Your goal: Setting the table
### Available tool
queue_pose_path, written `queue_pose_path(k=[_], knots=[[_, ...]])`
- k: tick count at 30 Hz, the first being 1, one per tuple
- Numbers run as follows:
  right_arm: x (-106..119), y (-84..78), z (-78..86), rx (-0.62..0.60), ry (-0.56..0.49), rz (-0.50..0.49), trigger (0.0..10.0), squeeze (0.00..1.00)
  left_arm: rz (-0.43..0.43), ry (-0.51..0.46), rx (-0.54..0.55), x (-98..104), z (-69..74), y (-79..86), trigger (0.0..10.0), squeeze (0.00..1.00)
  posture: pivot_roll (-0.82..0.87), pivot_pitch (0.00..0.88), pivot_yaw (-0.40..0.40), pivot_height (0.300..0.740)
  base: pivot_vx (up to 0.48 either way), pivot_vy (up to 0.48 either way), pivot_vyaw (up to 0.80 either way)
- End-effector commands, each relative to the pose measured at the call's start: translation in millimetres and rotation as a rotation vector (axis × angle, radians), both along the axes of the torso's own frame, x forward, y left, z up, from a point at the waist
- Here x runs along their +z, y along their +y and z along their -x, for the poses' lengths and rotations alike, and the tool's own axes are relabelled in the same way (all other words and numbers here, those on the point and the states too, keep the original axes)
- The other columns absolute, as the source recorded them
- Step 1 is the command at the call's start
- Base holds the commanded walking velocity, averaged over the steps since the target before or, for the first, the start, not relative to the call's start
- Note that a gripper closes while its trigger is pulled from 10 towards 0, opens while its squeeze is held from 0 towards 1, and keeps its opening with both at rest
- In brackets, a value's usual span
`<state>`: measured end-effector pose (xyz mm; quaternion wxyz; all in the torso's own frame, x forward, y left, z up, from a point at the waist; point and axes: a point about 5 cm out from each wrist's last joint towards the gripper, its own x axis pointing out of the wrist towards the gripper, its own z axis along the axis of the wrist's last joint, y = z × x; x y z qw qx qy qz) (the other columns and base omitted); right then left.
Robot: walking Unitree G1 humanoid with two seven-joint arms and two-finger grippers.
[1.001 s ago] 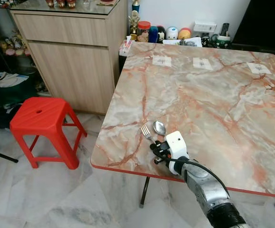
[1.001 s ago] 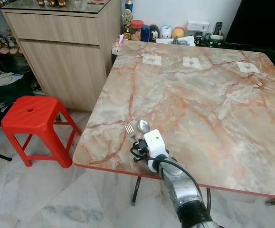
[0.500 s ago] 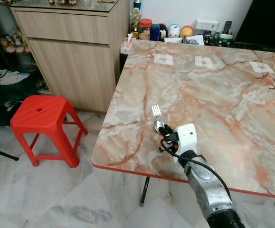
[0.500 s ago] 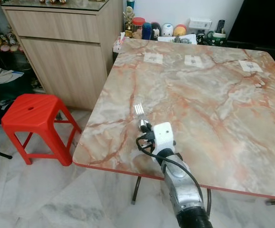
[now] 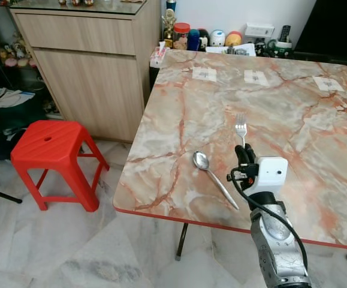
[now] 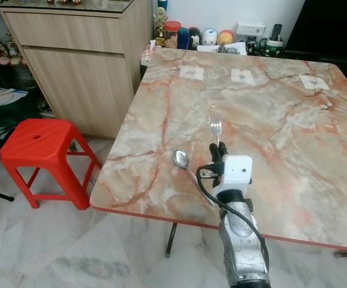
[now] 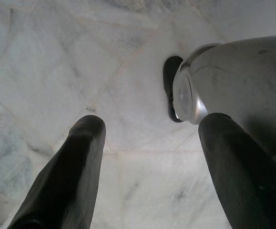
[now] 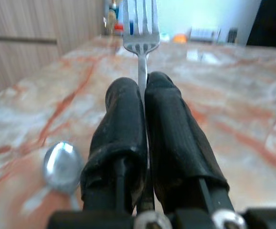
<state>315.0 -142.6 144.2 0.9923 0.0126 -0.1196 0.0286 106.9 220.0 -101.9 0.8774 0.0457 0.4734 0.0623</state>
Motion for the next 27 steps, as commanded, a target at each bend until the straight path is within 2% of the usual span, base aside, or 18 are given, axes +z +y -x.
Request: queue_pose_path(k=[1,5,14,27], knots=[[15,-4.7,-0.7,-0.030,-0.068,0.008,10.0,0.00,0.009,0.048,-0.020,-5,10.8,-6.0,10.0,0.00,0.05,0.127,-0.052,0.740,0.000,-0.472,0.00],[20,-1.9,-3.0,-0.027,-0.081,-0.001,10.0,0.00,0.010,0.048,-0.020,-5,10.6,-6.3,10.0,0.00,0.05,0.124,-0.056,0.740,0.000,-0.472,0.00],[19,5.3,0.4,-0.022,-0.085,-0.013,10.0,0.00,0.008,0.050,-0.026,-5,10.4,-6.9,10.0,0.00,0.06,0.121,-0.056,0.740,0.000,-0.472,-0.72],[26,11.8,3.9,-0.014,-0.141,-0.007,10.0,0.00,0.008,0.051,-0.047,-5,10.5,-7.5,10.0,0.00,0.05,0.089,-0.049,0.740,0.000,-0.472,0.00]])
